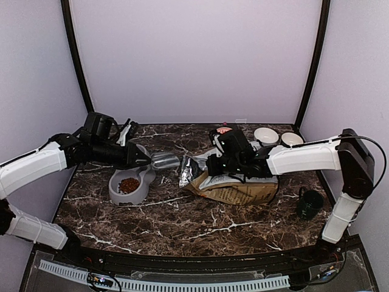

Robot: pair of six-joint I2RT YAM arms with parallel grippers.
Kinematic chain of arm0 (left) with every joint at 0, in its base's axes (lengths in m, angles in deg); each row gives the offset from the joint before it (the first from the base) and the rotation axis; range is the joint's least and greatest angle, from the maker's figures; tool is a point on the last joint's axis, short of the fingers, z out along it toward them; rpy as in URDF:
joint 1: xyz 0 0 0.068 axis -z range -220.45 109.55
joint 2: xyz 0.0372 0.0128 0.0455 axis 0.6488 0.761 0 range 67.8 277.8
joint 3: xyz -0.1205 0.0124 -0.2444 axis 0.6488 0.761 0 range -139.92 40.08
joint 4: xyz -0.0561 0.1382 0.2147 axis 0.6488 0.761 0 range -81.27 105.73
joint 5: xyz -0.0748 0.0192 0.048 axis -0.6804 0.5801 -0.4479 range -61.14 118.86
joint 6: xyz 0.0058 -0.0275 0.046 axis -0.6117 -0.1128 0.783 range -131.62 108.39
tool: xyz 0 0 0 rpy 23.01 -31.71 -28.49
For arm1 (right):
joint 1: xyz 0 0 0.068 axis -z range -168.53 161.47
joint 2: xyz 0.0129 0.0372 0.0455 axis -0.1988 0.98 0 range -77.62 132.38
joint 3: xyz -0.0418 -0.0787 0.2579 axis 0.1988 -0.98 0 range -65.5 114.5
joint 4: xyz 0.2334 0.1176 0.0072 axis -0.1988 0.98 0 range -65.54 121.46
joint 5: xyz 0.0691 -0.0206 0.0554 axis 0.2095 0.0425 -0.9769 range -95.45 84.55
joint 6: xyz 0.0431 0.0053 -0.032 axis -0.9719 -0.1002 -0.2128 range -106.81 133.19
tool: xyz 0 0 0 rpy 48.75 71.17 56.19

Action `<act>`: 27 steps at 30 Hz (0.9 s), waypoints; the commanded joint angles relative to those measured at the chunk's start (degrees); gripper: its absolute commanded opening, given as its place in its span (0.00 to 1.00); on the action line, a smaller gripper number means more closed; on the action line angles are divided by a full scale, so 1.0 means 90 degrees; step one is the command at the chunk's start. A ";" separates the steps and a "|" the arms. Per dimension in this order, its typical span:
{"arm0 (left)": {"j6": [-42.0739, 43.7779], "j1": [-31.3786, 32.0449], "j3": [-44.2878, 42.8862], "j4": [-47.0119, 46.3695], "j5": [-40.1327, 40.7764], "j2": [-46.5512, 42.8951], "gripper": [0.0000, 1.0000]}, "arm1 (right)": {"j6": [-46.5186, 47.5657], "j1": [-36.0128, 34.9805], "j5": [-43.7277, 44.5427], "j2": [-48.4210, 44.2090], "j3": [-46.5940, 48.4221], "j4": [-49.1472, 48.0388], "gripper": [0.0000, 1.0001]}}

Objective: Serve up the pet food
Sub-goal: Collect the pet food from the pet food bag.

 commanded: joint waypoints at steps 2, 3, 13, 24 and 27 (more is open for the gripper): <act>0.0119 0.0324 0.0144 -0.1079 -0.0506 0.0426 0.00 | 0.0031 0.0186 0.0561 -0.0199 0.0184 0.0464 0.00; 0.0111 0.0388 0.0142 -0.1239 -0.0528 0.0561 0.00 | 0.0030 0.0186 0.0580 -0.0208 0.0187 0.0496 0.00; 0.0042 0.0912 0.0105 -0.2116 -0.0827 0.1510 0.00 | 0.0098 0.0180 0.0675 -0.0122 0.0616 0.0944 0.00; 0.0535 0.0947 -0.0052 -0.1798 -0.0233 0.2035 0.00 | -0.0070 0.0175 0.0653 -0.0200 0.0757 0.1156 0.00; 0.0574 0.0948 -0.0172 -0.1789 -0.0199 0.2206 0.00 | -0.0119 0.0177 0.0619 -0.0189 0.0792 0.1189 0.00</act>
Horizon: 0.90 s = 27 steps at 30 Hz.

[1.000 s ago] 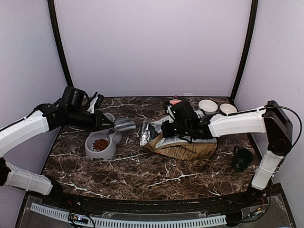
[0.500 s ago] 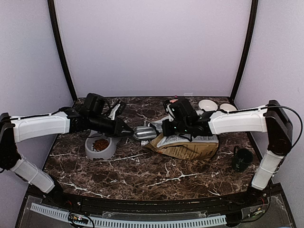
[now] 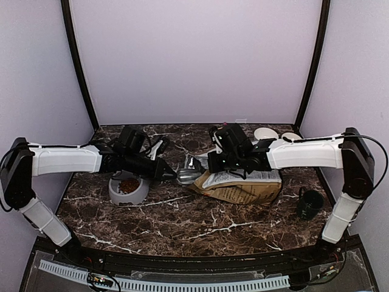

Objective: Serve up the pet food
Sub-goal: Collect the pet food from the pet food bag.

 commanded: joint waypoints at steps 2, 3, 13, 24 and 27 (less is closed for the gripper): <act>0.0259 0.0031 -0.0304 0.0032 0.0065 0.0281 0.00 | -0.0118 0.0166 0.0390 -0.0180 0.0230 0.0176 0.00; 0.0267 0.0033 -0.0370 0.0092 0.0092 0.0363 0.00 | -0.0134 0.0167 0.0379 -0.0188 0.0221 0.0177 0.00; 0.0333 0.0032 -0.0651 0.0433 0.0380 0.0873 0.00 | -0.0119 0.0156 0.0370 -0.0209 0.0201 0.0148 0.00; 0.0349 0.0098 -0.0997 0.0573 0.0408 0.1423 0.00 | -0.0025 0.0155 0.0360 -0.0194 0.0143 0.0042 0.00; 0.0340 0.0147 -0.1126 0.0585 0.0368 0.1603 0.00 | -0.0014 0.0155 0.0328 -0.0206 0.0115 -0.0002 0.00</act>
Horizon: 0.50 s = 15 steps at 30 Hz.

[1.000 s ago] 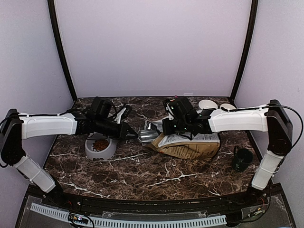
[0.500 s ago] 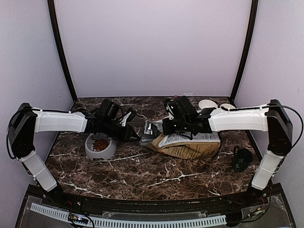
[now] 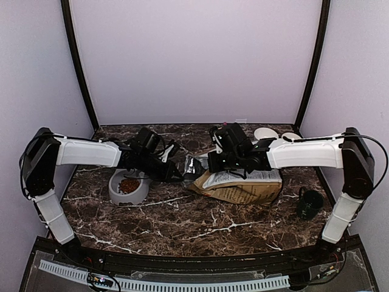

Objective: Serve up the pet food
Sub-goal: Collect the pet food from the pet food bag.

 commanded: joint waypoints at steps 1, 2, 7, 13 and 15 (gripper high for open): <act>0.0073 0.0092 -0.0293 0.0269 0.0028 0.0261 0.00 | 0.0095 0.0157 0.0321 -0.0205 0.0052 -0.0138 0.00; 0.0071 0.0104 -0.0337 0.0263 0.0019 0.0331 0.00 | 0.0093 0.0152 0.0308 -0.0198 0.0045 -0.0150 0.00; 0.0039 0.0151 -0.0534 0.0189 -0.0073 0.0660 0.00 | 0.0104 0.0157 0.0215 -0.0196 0.0006 -0.0242 0.00; -0.0059 0.0156 -0.0595 -0.0166 -0.0458 0.0970 0.00 | 0.0057 0.0154 0.0053 -0.0183 -0.0089 -0.0380 0.00; -0.0094 0.0156 -0.0603 -0.0276 -0.0542 0.1055 0.00 | 0.0052 0.0155 0.0048 -0.0195 -0.0120 -0.0409 0.00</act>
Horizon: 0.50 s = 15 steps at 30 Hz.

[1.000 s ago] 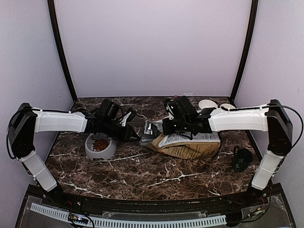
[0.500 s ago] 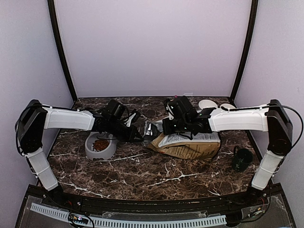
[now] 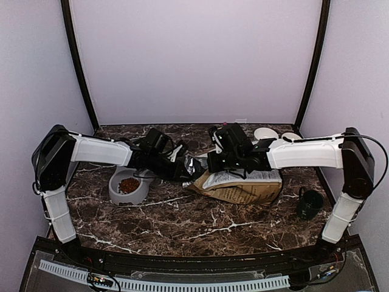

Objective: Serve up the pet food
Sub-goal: Collect the pet food from the pet food bag.

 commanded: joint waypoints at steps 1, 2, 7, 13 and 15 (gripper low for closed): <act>-0.0099 0.0047 -0.0028 0.0045 -0.0202 0.0271 0.00 | 0.0010 0.0152 0.0170 -0.0202 -0.0115 -0.0298 0.00; -0.0110 0.0042 -0.0041 0.0013 -0.0227 0.0318 0.00 | 0.0001 0.0156 0.0169 -0.0213 -0.0141 -0.0317 0.00; -0.0275 0.0043 0.0065 -0.0450 -0.0505 0.0470 0.00 | -0.0007 0.0157 0.0175 -0.0225 -0.0192 -0.0341 0.00; -0.0556 0.0042 0.0301 -0.1068 -0.0730 0.0467 0.00 | -0.0002 0.0153 0.0240 -0.0265 -0.0235 -0.0338 0.00; -0.0638 0.0043 0.0392 -0.1295 -0.0842 0.0467 0.00 | -0.0002 0.0155 0.0248 -0.0272 -0.0253 -0.0338 0.00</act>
